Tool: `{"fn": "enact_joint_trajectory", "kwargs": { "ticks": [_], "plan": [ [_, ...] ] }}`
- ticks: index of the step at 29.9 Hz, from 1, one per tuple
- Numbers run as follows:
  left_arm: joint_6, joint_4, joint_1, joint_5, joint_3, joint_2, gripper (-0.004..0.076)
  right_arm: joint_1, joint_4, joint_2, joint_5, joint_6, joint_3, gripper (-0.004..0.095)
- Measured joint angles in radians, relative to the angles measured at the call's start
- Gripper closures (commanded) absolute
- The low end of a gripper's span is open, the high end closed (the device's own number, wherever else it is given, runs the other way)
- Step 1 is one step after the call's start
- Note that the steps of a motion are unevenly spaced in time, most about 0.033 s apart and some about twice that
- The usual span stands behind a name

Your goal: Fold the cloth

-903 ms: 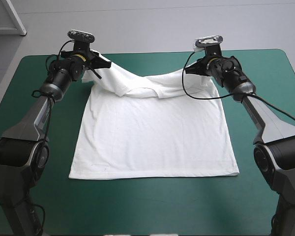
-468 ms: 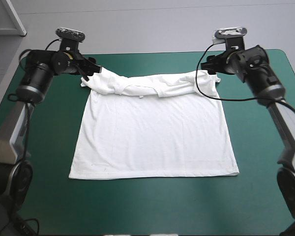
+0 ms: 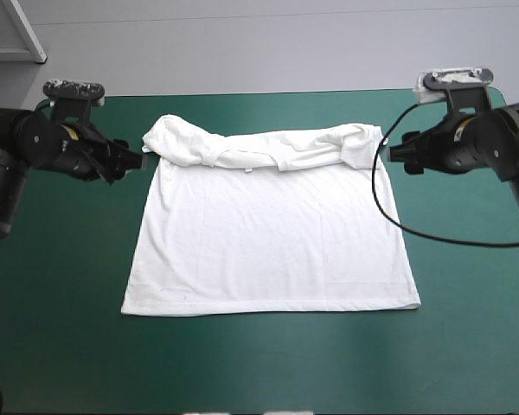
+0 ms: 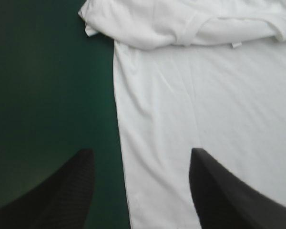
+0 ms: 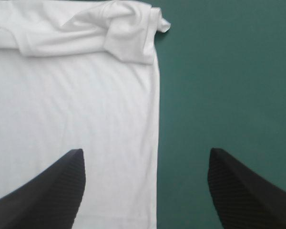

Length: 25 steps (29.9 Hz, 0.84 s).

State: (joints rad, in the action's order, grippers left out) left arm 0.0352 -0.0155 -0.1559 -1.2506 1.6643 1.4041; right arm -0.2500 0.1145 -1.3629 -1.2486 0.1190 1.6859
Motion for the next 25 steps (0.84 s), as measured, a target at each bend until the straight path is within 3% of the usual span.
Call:
{"fn": "enact_joint_trajectory", "kwargs": {
  "ticks": [5,11,17,25],
  "plan": [
    [-0.020,0.021,0.000,-0.001,-0.311,-0.178,0.0292,0.000,-0.039,0.148,0.000,-0.006,-0.242,0.0240],
    [-0.049,0.015,0.000,0.015,-0.627,-0.296,0.0127,0.000,-0.042,0.258,0.000,-0.008,-0.515,0.0240],
    [-0.080,0.015,0.000,0.179,-0.854,-0.292,0.0123,0.000,-0.050,0.336,0.000,-0.014,-0.673,0.0240],
    [-0.102,-0.018,0.000,0.417,-1.016,-0.230,0.0127,0.000,-0.051,0.389,0.001,-0.016,-0.726,0.0240]
  ]
}}
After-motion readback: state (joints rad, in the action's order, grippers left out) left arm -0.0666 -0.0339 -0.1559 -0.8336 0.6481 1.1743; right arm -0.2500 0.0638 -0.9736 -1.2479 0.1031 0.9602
